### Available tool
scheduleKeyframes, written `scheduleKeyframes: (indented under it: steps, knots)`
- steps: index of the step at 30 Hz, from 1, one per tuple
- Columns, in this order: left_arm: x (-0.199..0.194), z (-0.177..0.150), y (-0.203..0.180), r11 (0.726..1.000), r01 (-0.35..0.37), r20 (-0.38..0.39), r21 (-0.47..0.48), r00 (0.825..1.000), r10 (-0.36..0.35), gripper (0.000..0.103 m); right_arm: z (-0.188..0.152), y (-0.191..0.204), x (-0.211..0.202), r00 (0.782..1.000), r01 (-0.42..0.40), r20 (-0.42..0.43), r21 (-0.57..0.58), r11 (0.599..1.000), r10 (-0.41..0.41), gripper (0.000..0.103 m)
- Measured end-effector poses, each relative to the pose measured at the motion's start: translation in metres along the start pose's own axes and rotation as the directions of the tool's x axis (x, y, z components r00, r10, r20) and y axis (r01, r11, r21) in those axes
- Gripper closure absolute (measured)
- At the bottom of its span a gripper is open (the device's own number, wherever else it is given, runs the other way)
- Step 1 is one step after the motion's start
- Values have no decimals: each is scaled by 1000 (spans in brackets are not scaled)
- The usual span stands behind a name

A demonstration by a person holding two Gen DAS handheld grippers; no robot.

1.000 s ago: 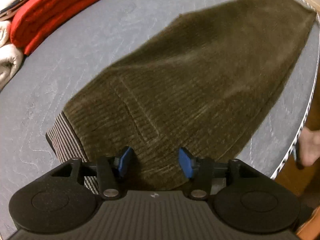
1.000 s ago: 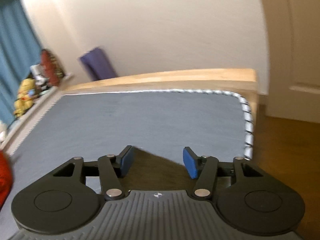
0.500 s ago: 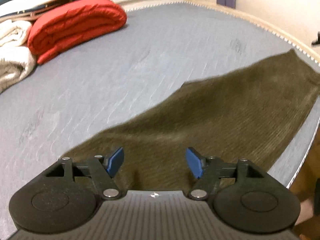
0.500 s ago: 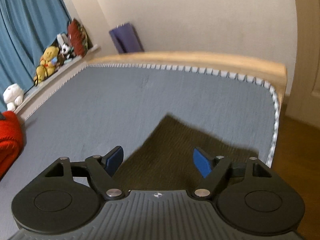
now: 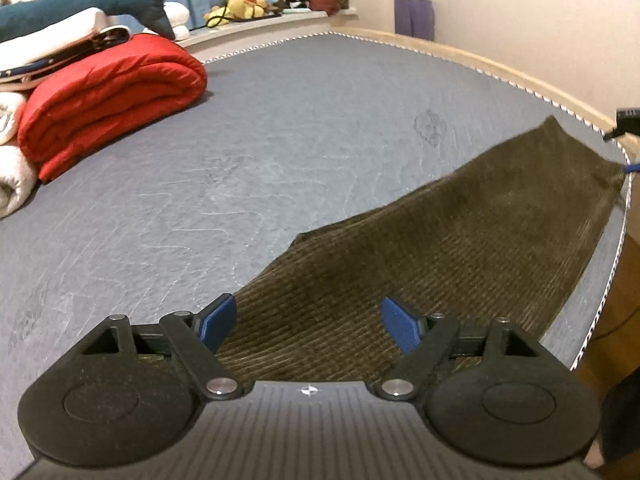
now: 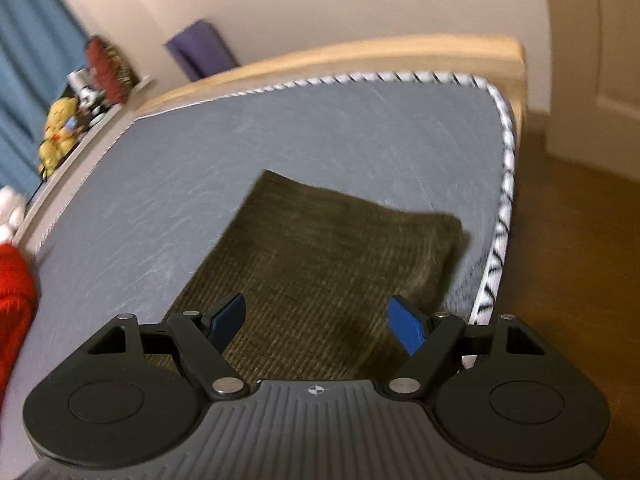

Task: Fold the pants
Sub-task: 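Lay the folded pants flat and open both tools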

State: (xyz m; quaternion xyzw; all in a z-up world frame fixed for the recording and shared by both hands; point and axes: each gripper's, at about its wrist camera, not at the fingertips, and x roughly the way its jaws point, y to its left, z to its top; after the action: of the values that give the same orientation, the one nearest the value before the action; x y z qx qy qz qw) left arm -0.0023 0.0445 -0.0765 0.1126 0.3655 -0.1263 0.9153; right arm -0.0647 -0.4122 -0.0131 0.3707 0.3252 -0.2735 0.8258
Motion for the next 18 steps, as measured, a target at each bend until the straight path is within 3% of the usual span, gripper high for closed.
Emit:
scheduleKeyframes:
  steps: [5,13,18]
  knots:
    - [9,1,-3,1000,-5,-2,7,1000,5,17,-7,19,19,999,-28,-33,57,998,30,23]
    - [21,-1,1,999,-39,-34,0,999,39,17,-29,71,33,989,-116,-96,-24,993,113,23]
    - [27,1,0,999,-40,-39,-8,998,40,17,-31,99,13,976,-197,-109,-64,978,189,23]
